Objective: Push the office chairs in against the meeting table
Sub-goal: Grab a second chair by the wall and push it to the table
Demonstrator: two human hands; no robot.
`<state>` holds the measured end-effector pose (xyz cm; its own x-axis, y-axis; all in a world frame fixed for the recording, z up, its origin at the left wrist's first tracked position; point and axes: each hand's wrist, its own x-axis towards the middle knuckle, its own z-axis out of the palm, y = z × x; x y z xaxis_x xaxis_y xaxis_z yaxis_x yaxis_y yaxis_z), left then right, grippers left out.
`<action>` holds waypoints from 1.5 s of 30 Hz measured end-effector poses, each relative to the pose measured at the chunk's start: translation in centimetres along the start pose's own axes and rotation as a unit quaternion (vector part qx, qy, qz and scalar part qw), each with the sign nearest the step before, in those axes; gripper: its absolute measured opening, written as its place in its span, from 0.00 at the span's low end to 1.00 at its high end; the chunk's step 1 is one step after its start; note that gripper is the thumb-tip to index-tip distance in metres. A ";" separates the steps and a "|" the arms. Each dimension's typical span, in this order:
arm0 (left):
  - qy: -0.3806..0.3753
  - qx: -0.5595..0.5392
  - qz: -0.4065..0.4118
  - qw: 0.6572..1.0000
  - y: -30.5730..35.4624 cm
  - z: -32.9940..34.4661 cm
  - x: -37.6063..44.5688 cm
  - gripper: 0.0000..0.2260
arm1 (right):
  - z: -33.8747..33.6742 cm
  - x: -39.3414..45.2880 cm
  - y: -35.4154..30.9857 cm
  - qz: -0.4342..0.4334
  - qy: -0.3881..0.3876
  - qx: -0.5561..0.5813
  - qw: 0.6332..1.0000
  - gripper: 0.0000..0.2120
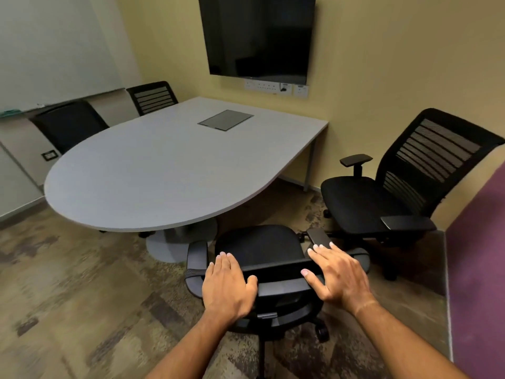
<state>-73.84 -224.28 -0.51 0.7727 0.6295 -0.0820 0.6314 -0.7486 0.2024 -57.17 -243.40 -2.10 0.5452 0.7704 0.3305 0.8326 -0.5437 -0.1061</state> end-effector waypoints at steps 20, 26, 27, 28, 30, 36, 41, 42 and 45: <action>-0.006 -0.004 -0.079 0.997 1.0 0.6 4.5 0.35 | 2.1 7.7 3.1 -0.085 -0.025 0.017 0.996 0.30; 0.027 -0.019 -0.118 0.992 3.1 1.1 7.0 0.36 | 3.3 11.9 6.2 -0.126 -0.025 0.040 0.991 0.29; 0.034 -0.020 -0.124 0.991 3.6 1.2 7.6 0.36 | 3.4 12.7 6.9 -0.133 -0.023 0.047 0.990 0.28; 0.038 -0.019 -0.131 0.990 4.1 1.2 8.3 0.36 | 3.6 13.6 7.6 -0.139 -0.025 0.055 0.988 0.28; 0.040 -0.015 -0.147 0.988 5.1 1.3 9.5 0.36 | 4.1 15.2 8.9 -0.151 -0.035 0.065 0.986 0.29; 0.063 -0.015 -0.204 0.977 6.9 1.0 12.4 0.40 | 5.1 19.9 11.0 -0.184 -0.064 0.076 0.978 0.29; 0.053 0.001 -0.223 0.973 7.0 0.5 14.9 0.37 | 5.9 22.8 11.5 -0.195 -0.091 0.082 0.973 0.29; 0.052 0.003 -0.224 0.973 6.9 0.4 15.4 0.36 | 6.2 23.3 11.4 -0.196 -0.096 0.081 0.972 0.29; 0.051 0.010 -0.225 0.973 6.0 0.1 16.6 0.35 | 6.4 24.7 10.9 -0.194 -0.107 0.087 0.971 0.31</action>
<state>-57.18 -218.36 -0.74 0.4075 0.9113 -0.0597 0.9062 -0.3954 0.1502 -34.02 -228.10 -1.12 0.1796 0.9678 0.1763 0.9733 -0.1488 -0.1749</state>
